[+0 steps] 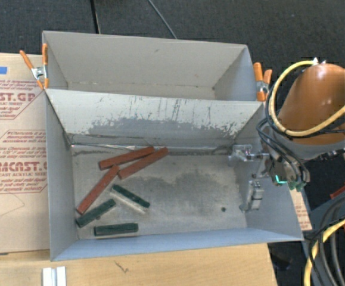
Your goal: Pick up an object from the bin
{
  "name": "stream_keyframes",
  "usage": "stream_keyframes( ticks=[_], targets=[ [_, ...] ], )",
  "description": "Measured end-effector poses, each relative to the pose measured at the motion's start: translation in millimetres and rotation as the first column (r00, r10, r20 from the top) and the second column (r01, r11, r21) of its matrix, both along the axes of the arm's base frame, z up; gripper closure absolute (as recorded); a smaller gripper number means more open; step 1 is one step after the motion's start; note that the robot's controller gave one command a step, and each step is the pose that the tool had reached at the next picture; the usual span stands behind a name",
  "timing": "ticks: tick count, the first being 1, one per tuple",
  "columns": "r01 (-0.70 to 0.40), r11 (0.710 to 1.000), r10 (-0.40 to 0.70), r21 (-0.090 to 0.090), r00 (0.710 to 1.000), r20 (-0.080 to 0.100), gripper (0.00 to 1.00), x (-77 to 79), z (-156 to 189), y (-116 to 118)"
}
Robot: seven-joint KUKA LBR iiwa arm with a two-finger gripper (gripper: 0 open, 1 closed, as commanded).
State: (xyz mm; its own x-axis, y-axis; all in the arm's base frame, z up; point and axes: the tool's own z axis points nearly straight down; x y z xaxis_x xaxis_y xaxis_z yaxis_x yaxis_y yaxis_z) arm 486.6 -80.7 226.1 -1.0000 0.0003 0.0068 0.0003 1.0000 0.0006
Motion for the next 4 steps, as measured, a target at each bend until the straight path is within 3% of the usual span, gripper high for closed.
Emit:
stream_keyframes(
  ticks=[2,3,4],
  targets=[
    [-0.002,1.000,0.002,-0.002,1.000,0.012,0.00,2.1,1.4,0.4],
    [0.000,1.000,0.000,0.000,1.000,0.004,0.00,1.5,-48.8,3.2],
    [0.002,1.000,-0.002,-0.002,1.000,0.012,0.00,-0.8,-110.4,19.3]
  ],
)
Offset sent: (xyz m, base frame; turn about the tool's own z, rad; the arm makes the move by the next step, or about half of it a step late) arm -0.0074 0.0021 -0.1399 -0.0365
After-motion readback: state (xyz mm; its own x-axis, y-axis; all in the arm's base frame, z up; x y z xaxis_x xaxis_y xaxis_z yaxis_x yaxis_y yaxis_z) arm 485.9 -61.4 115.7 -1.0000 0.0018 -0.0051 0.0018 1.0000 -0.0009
